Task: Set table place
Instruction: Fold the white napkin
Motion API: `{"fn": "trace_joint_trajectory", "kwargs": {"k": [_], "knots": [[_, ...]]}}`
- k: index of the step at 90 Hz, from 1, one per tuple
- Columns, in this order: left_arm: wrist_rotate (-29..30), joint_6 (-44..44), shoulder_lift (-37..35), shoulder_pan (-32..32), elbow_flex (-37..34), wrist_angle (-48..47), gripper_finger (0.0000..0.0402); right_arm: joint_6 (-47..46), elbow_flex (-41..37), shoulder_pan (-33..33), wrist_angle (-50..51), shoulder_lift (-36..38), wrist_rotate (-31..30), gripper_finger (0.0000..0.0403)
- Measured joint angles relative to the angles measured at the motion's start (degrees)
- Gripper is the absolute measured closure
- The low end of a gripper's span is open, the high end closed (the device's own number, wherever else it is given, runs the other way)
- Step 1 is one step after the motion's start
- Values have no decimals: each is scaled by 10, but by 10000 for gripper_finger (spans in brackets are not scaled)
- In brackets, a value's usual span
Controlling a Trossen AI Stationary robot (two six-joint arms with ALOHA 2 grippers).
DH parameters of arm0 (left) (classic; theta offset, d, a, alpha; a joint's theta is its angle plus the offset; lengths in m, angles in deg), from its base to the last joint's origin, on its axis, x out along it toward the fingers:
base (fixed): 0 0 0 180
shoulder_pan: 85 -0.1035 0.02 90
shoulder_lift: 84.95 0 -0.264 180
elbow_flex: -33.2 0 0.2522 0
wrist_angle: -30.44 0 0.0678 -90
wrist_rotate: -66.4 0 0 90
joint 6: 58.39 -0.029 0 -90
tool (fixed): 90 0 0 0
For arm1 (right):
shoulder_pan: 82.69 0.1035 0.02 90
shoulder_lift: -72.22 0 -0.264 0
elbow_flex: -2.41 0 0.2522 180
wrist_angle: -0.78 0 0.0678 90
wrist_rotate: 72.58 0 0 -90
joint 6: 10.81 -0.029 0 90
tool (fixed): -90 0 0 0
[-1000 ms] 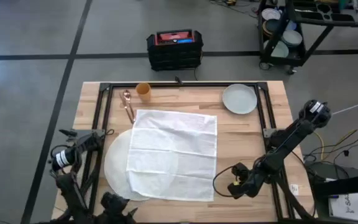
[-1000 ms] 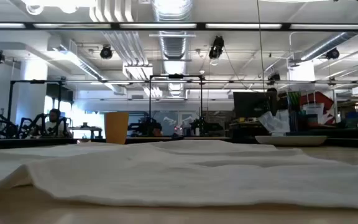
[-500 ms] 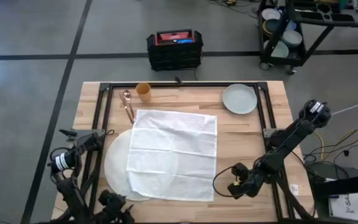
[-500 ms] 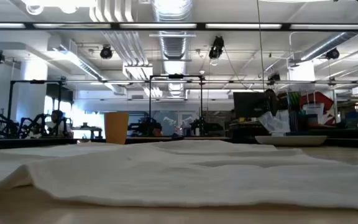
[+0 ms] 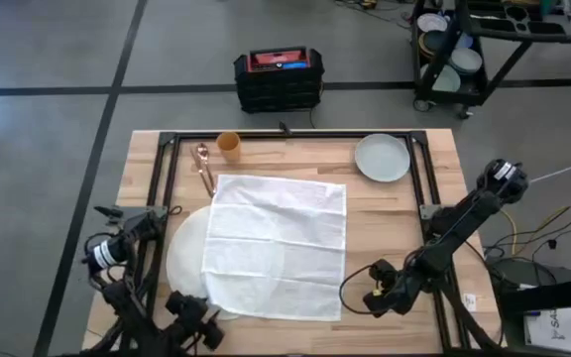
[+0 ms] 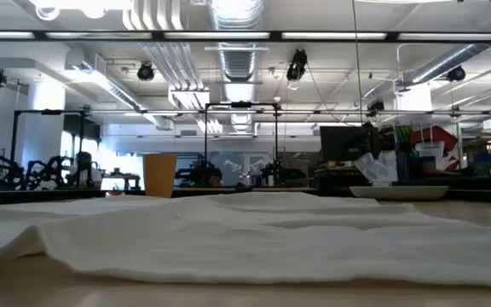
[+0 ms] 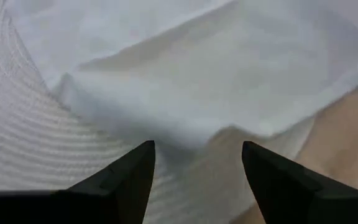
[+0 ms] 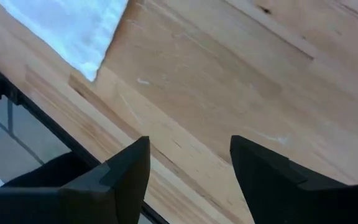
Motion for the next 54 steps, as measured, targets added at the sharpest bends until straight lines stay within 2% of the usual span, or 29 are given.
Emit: {"fn": "trace_joint_trajectory", "kwargs": {"k": [16,22,30,40,54], "knots": [[1,1,0,-11,-10,-4,175,-2,0,0,9,0,0,197],[2,2,-1,-11,-8,-20,189,-2,0,0,9,0,0,197],[1,-1,-9,-10,-1,-40,245,-1,0,0,9,0,0,197],[1,-10,-28,-11,3,-62,369,-1,0,0,9,0,0,197],[-10,-12,-66,-11,3,-68,399,-2,0,0,9,0,-26,197]]}}
